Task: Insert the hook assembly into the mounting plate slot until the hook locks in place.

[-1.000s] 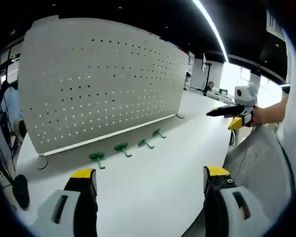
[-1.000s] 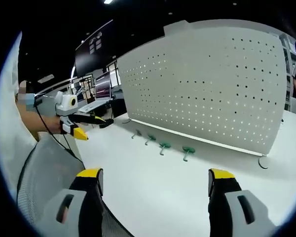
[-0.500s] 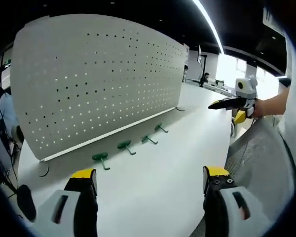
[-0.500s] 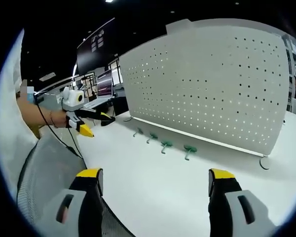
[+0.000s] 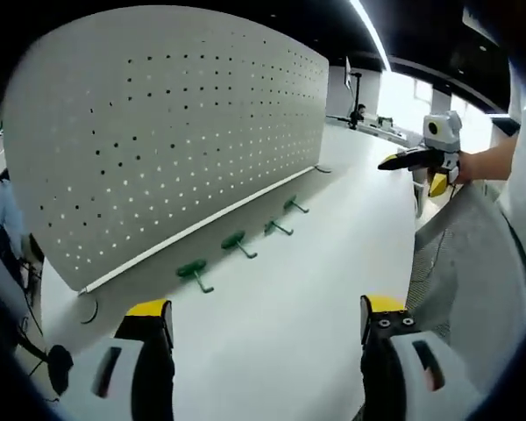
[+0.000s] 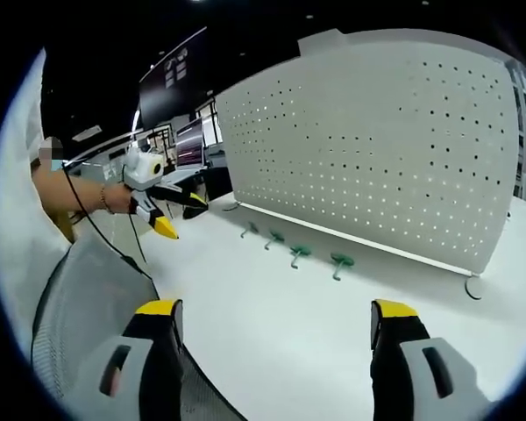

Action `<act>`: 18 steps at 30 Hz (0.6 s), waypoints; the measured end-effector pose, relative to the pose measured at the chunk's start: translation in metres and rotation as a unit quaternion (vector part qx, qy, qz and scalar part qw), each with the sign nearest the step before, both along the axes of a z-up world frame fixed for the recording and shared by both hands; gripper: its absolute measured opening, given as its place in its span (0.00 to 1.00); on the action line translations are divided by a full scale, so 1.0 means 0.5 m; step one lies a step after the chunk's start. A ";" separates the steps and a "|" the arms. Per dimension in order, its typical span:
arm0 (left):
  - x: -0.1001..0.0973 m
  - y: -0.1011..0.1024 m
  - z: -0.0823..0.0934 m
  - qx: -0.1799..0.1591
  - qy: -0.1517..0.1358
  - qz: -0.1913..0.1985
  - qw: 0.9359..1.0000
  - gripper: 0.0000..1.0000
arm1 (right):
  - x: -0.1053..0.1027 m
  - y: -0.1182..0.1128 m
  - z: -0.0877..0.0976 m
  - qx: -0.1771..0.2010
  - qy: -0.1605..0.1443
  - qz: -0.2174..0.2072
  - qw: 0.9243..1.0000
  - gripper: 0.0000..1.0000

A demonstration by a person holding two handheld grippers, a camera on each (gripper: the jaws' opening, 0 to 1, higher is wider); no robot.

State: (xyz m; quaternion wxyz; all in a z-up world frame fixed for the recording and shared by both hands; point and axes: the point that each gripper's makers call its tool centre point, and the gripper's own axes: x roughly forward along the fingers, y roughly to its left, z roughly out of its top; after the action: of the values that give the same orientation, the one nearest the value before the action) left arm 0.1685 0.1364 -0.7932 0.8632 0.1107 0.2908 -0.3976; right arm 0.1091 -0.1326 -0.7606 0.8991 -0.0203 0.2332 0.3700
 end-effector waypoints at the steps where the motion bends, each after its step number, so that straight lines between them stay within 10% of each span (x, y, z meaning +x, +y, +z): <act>1: 0.003 0.002 0.000 0.002 0.000 -0.002 1.000 0.91 | 0.000 0.000 0.000 0.000 0.001 0.000 1.000 0.85; 18: 0.036 0.009 -0.036 0.078 0.006 -0.077 0.994 0.88 | 0.004 0.002 -0.010 -0.011 0.006 0.005 1.000 0.86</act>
State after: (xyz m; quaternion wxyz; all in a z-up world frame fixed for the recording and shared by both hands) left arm 0.1866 0.1411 -0.8113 0.8169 0.1970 0.3169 -0.4399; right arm 0.1110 -0.1316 -0.7654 0.8953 -0.0290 0.2428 0.3724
